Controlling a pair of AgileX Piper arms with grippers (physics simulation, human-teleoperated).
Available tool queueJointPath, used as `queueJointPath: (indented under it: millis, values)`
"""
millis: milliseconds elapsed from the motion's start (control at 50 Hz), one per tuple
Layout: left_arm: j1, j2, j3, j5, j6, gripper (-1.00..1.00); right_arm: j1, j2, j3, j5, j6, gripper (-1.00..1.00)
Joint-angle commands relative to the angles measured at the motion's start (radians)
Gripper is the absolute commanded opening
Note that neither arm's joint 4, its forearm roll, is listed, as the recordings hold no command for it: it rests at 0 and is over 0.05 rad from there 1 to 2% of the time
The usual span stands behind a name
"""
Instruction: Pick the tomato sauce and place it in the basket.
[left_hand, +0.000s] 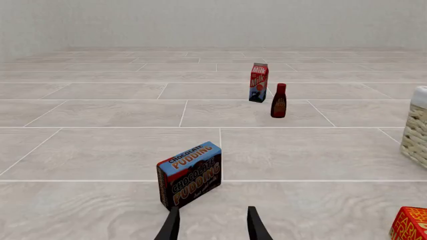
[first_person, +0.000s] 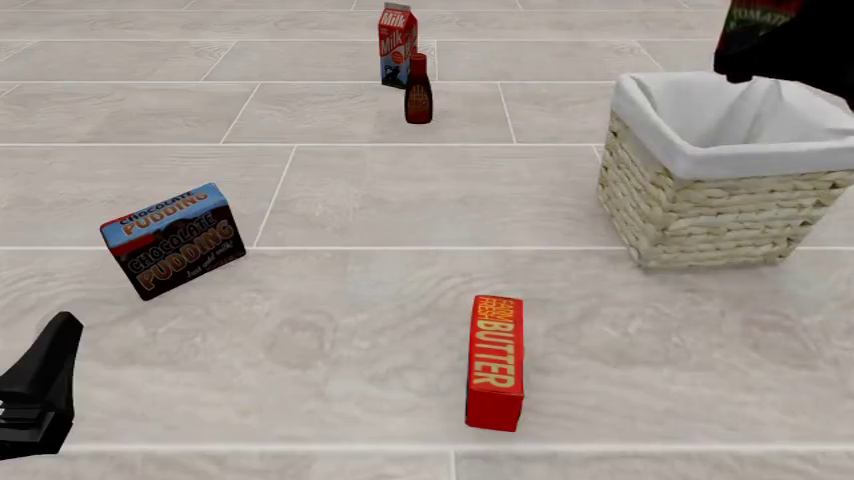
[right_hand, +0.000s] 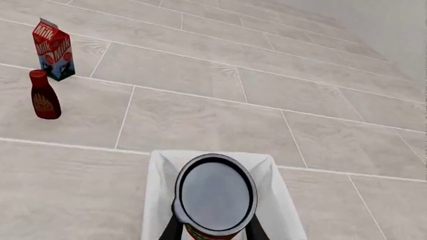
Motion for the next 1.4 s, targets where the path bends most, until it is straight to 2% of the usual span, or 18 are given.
queueJointPath:
  millis: [20,1400]
  values:
    - [0.000,0.000,0.000,0.000,0.000,1.00,-0.019,0.045,-0.019,-0.011,0.035,-1.00]
    - [0.000,0.000,0.000,0.000,0.000,1.00,-0.029,0.155,0.004,-0.051,0.023,-1.00]
